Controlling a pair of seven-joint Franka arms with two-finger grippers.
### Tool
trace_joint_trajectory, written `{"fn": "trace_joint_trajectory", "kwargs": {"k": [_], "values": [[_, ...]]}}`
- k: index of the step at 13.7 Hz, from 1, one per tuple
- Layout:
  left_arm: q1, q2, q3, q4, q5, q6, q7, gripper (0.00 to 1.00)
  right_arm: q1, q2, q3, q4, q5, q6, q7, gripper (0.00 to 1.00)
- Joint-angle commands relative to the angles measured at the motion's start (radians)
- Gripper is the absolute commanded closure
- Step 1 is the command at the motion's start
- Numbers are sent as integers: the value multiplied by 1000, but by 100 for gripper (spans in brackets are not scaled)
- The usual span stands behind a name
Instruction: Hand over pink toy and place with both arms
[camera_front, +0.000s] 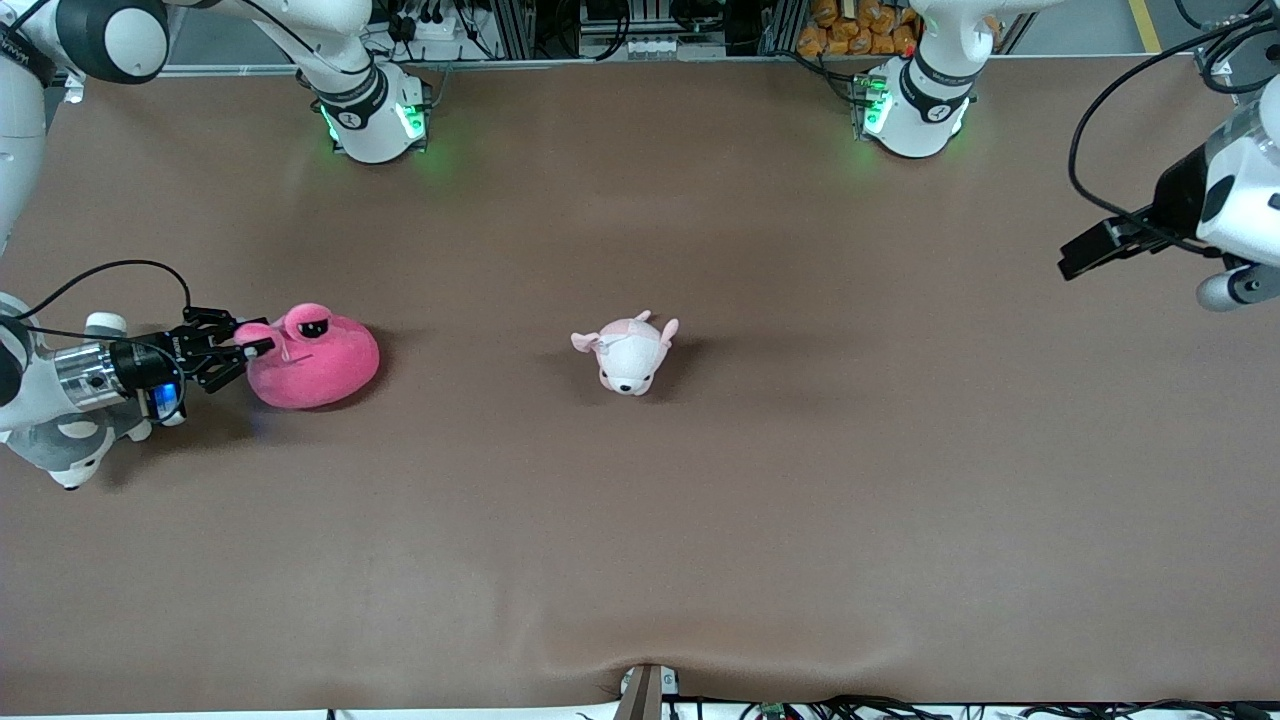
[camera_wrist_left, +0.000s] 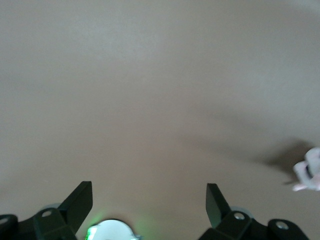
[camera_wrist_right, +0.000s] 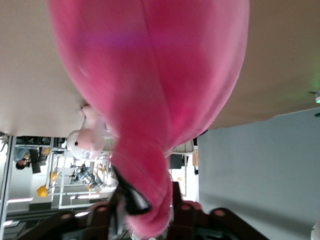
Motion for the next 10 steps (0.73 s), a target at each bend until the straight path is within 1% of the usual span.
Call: {"fn": "trace_joint_trajectory", "kwargs": {"k": [1, 3, 5, 7, 8, 9, 10], "values": [[-68, -96, 115, -109, -28, 8, 134, 0, 2, -25, 9, 8, -42, 18, -1, 0], [-74, -133, 121, -161, -32, 10, 172, 0, 1, -32, 9, 31, -42, 15, -1, 0], [-74, -168, 124, -207, -48, 33, 174, 0, 5, -43, 12, 92, -57, 10, -1, 0], [-74, -204, 136, -252, -71, 59, 174, 0, 54, -87, 18, 158, -162, 18, -12, 0], [-85, -216, 152, -266, -82, 66, 174, 0, 97, -130, 17, 161, -205, 32, -35, 0], [-108, -225, 167, -276, -87, 66, 174, 0, 149, -185, 17, 160, -271, 87, -73, 0], [-110, -231, 167, -278, -87, 66, 174, 0, 193, -240, 17, 131, -345, 151, -110, 0]]}}
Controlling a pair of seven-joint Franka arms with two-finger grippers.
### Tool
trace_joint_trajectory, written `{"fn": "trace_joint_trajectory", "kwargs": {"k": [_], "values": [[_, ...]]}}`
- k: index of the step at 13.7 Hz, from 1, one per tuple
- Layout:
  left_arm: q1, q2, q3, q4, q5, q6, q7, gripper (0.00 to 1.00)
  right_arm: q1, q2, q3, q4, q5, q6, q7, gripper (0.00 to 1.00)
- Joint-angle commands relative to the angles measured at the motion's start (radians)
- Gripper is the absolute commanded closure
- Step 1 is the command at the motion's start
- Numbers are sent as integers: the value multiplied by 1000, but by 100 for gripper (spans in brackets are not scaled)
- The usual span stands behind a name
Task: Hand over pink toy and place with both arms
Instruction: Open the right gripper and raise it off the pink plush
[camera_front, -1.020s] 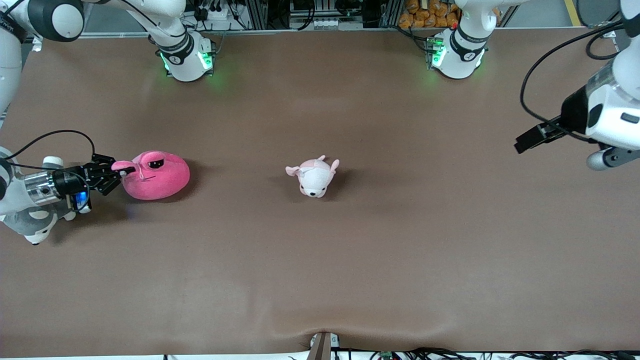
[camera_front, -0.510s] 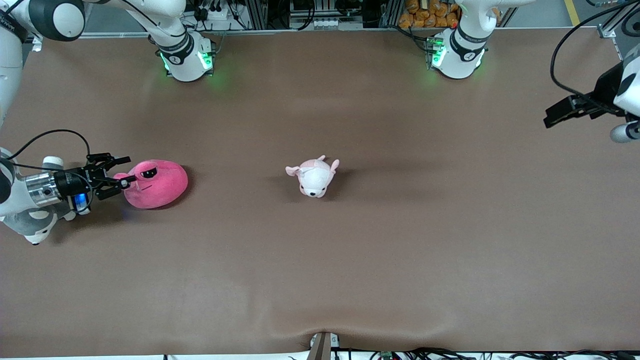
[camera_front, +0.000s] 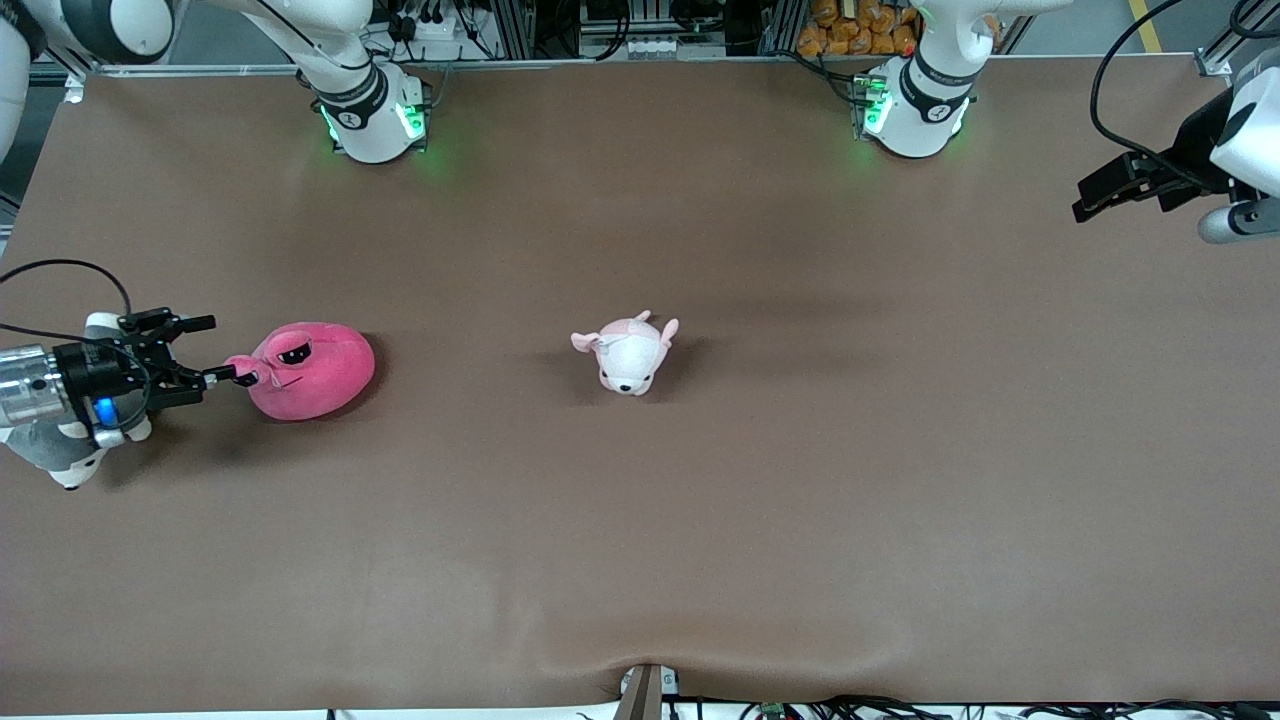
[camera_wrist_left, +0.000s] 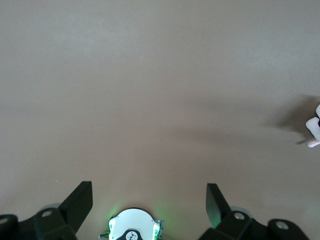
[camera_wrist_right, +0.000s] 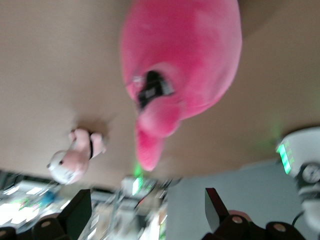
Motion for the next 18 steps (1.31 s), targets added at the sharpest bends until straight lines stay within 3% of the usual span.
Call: {"fn": "trace_joint_trajectory", "kwargs": {"k": [1, 5, 8, 10, 15, 18], "values": [[-29, -49, 26, -50, -17, 25, 14, 0, 126, -148, -6, -73, -167, 132, -101, 0], [-28, -18, 20, -13, -15, 41, 14, 0, 203, -243, -6, -162, -317, 285, -275, 0], [-29, -9, 19, -16, -17, 61, 14, 0, 273, -396, -6, -338, -410, 452, -356, 0], [-30, -9, 17, -16, -17, 62, 14, 0, 298, -482, -5, -438, -418, 544, -450, 0], [-29, -18, 16, -13, -17, 71, 14, 0, 317, -556, -6, -437, -471, 585, -525, 0], [-29, -22, 17, -15, -18, 59, 14, 0, 294, -631, -16, -437, -494, 537, -528, 0]]}}
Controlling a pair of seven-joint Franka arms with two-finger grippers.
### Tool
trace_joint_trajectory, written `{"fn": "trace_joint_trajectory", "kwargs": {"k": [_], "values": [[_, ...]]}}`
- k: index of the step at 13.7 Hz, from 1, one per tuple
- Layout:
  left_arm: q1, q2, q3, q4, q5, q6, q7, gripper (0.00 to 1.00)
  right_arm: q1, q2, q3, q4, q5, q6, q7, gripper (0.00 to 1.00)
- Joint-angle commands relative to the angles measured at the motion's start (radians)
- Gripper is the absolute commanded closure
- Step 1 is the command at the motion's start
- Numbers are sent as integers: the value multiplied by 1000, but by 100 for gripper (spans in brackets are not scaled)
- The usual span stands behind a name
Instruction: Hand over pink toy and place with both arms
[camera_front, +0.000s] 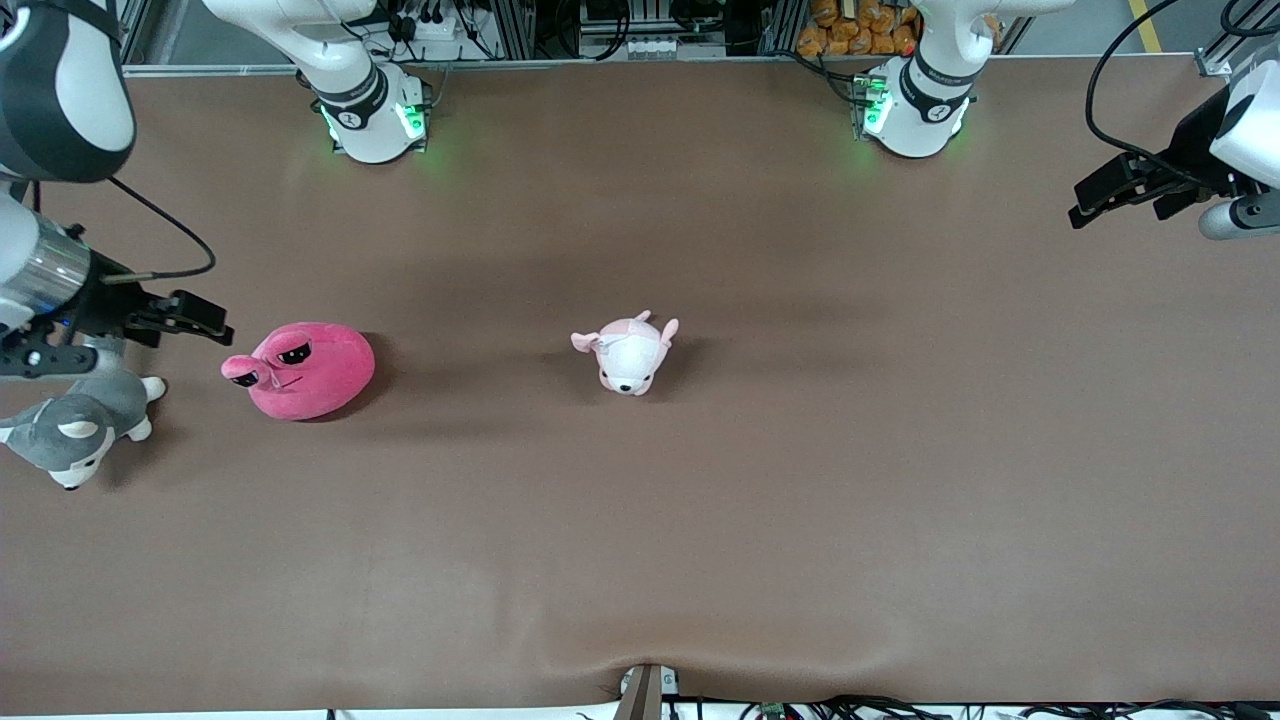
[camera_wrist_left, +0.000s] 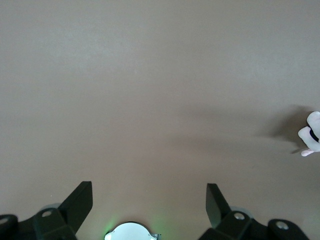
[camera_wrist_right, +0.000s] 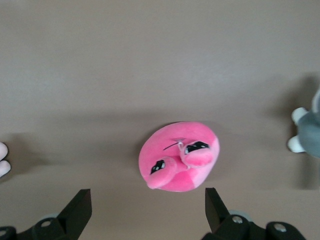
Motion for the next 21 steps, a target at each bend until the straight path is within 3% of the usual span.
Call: {"fn": "trace_joint_trajectory", "kwargs": {"k": [1, 4, 8, 13, 21], "values": [[-5, -13, 8, 2, -15, -7, 14, 0, -23, -100, -4, -29, -28, -77, -7, 0], [-1, -16, 8, 2, -15, -19, 5, 0, -14, -105, -21, 20, -26, -191, 65, 0], [7, -20, 17, 5, -15, -62, 5, 0, -28, -140, 10, 29, -48, -280, 173, 0], [-4, -3, 9, 64, 0, -73, 8, 0, -17, -137, 15, 60, -106, -271, 159, 0], [-14, 65, -46, 137, 0, -73, 12, 0, -20, -134, 12, 63, -106, -257, 118, 0]]}}
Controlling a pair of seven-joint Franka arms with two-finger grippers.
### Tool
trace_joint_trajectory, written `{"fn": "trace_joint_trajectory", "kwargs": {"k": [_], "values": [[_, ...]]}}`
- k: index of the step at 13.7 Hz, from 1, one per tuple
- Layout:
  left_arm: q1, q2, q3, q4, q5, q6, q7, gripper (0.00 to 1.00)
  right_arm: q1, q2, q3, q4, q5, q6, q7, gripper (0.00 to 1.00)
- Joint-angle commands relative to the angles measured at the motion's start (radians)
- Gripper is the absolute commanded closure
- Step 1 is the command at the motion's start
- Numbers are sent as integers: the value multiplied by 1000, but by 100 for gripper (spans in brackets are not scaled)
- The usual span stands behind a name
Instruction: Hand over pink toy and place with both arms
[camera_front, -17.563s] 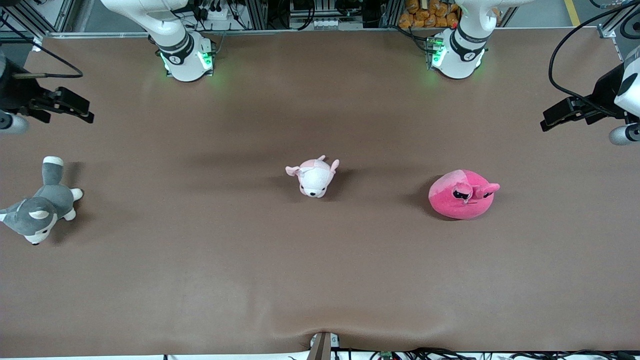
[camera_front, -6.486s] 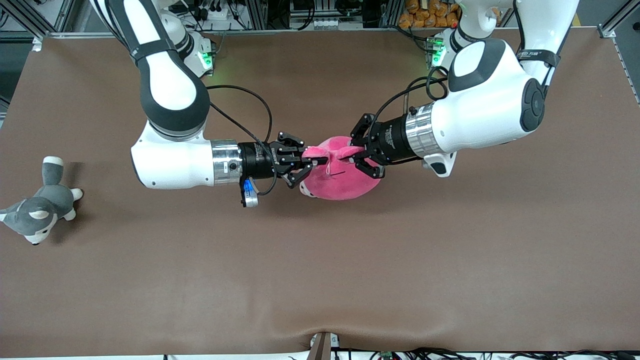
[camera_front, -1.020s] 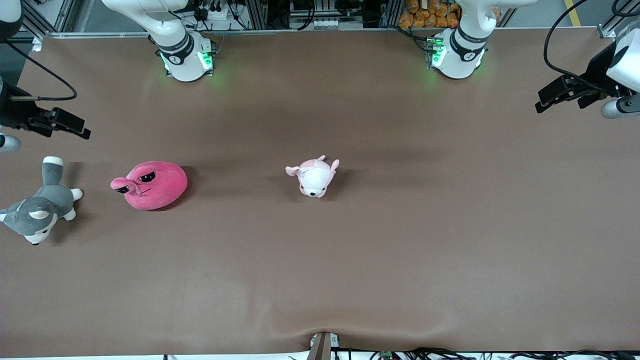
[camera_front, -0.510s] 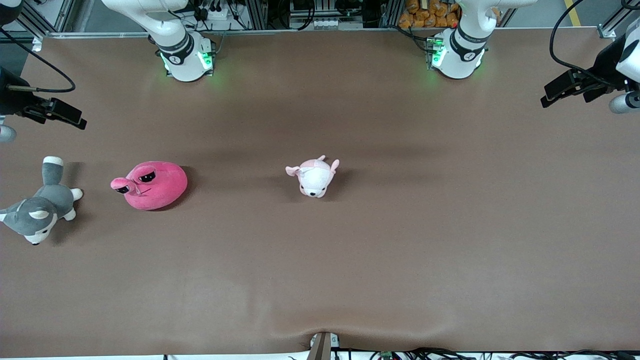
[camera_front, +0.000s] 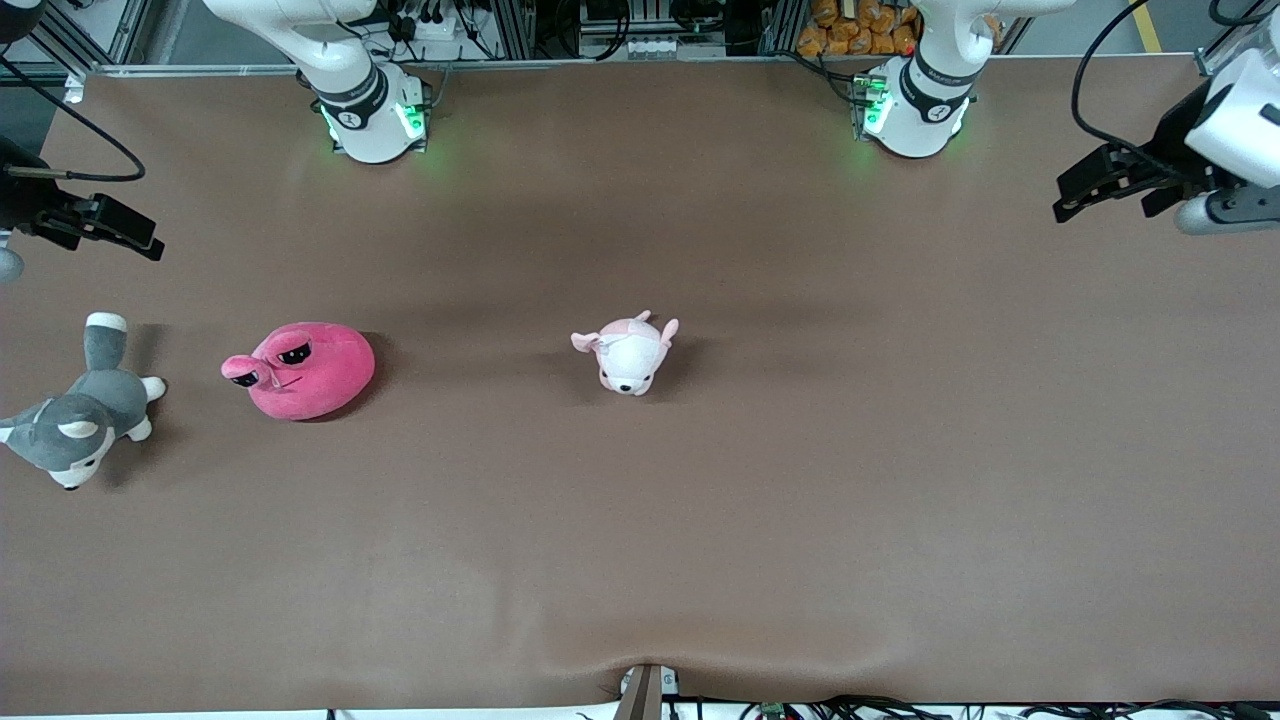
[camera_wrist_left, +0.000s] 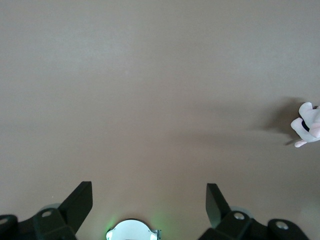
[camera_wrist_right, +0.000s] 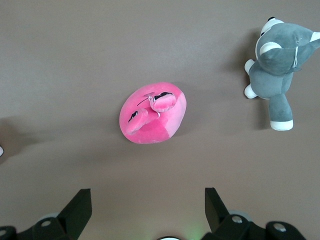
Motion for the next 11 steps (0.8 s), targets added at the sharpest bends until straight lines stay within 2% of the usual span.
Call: {"fn": "trace_joint_trajectory", "kwargs": {"k": [1, 8, 11], "values": [[-1, 20, -3, 53, 2, -22, 11, 0, -10, -6, 5, 7, -18, -3, -15, 0], [4, 32, -3, 79, 3, -47, 8, 0, -11, -10, 4, 7, -9, -17, -13, 0], [9, 28, -23, 80, 39, -65, 8, 0, -11, -10, 2, 7, -8, -38, -11, 0]]}}
